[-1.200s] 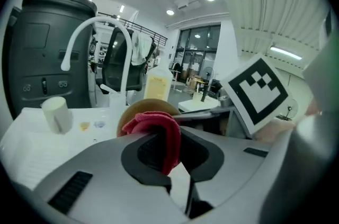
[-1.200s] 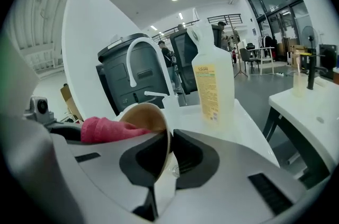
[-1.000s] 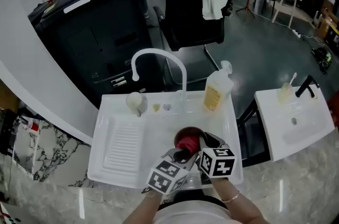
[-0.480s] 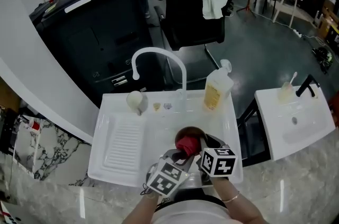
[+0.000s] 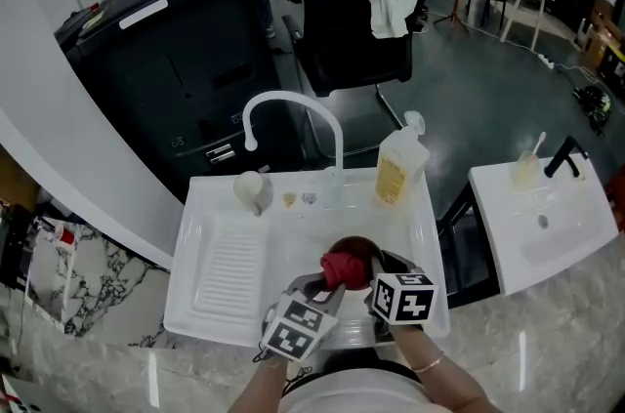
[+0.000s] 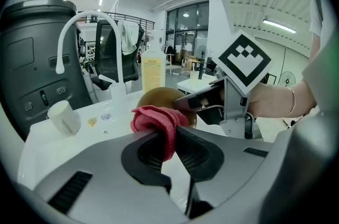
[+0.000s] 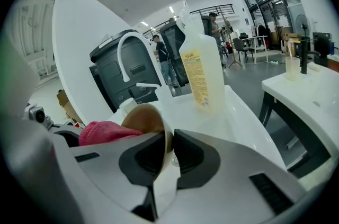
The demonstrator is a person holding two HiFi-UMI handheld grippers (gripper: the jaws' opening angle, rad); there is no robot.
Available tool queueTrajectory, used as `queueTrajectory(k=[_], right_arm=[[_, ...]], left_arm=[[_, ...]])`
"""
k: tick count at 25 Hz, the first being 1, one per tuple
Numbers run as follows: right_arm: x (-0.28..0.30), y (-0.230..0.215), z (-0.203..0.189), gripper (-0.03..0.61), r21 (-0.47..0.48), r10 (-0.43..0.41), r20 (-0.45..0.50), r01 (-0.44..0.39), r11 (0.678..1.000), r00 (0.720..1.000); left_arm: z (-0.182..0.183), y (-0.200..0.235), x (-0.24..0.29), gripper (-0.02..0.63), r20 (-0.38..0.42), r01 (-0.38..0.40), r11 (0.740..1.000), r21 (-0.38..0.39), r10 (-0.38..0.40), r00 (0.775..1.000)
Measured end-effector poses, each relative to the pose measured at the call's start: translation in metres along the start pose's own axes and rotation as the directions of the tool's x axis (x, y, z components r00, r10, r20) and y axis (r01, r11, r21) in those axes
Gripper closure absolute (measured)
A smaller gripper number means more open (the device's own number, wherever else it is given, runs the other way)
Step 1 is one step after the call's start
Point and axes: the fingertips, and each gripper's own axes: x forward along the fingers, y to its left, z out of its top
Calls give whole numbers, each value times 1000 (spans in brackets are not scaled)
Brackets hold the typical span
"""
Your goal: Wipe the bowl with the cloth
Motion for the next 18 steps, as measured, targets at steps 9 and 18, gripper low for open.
queueTrajectory(k=[9, 18], right_arm=[[3, -6, -11, 546, -2, -19, -29, 19, 1000, 999], [11, -19, -23, 556, 22, -43, -74, 45, 999, 996]], left_arm=[[9, 26, -16, 566, 58, -82, 996, -32, 83, 995], [32, 54, -34, 566, 184, -162, 979, -123, 183, 966]])
